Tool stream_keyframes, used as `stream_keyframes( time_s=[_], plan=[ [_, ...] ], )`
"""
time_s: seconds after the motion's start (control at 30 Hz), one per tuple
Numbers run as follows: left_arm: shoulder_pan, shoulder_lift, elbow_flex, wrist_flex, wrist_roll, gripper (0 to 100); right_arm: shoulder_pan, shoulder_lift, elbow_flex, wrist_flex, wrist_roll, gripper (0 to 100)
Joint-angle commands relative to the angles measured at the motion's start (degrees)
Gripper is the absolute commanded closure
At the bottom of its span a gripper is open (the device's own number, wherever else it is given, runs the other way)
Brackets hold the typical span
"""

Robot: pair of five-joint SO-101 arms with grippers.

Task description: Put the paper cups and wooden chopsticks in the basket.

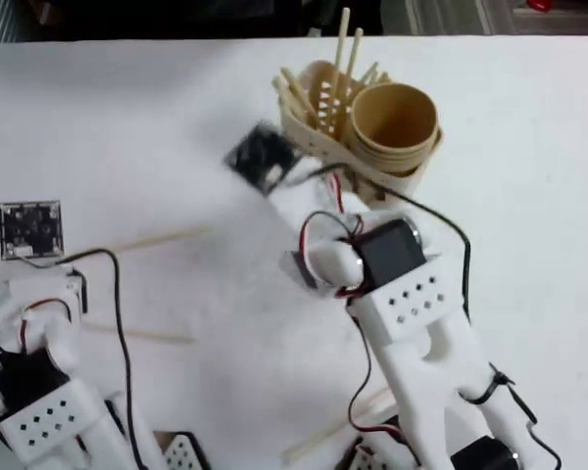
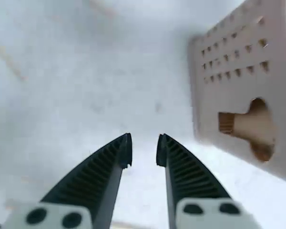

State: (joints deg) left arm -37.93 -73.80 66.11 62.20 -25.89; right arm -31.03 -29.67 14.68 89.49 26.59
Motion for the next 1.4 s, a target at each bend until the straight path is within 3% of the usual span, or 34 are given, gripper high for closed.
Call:
stream_keyframes(
  time_s=[0.0, 0.13, 0.4, 0.5, 0.63, 0.73, 1.1, 1.23, 1.37],
  plan=[
    [-0.4, -0.84, -1.23, 1.14, -2.2, 80, 1.8, -1.8, 2.29, 6.81, 8.0, 90.0],
    [-0.4, -0.84, 0.18, 1.41, -5.27, 80, 9.98, -1.8, 7.21, 8.66, 17.14, 90.0],
    [-0.4, -0.75, 1.23, 1.58, -8.26, 80, 22.81, -1.71, 17.23, 8.66, 47.91, 90.0],
    [1.1, -0.75, 0.97, 2.9, -10.99, 80, 23.08, -1.8, 18.99, 8.66, 50.37, 90.0],
    [6.99, -0.75, -2.81, 10.55, -12.84, 80, 23.08, -1.89, 18.99, 8.57, 50.2, 90.0],
    [12.44, -0.75, -8.18, 16.26, -12.75, 80, 23.25, -1.89, 16.44, 8.57, 45.45, 90.0],
    [42.15, -0.66, -19.16, 30.33, -12.57, 80, 23.52, -15.6, 1.05, 5.58, 13.19, 90.0],
    [48.04, 0.22, -19.43, 30.51, -12.57, 80, 23.6, -20.97, 1.05, 4.0, 4.04, 90.0],
    [51.03, 9.27, -24.0, 31.38, -9.67, 80, 23.6, -21.05, 1.05, 3.47, -2.46, 90.0]
  ],
)
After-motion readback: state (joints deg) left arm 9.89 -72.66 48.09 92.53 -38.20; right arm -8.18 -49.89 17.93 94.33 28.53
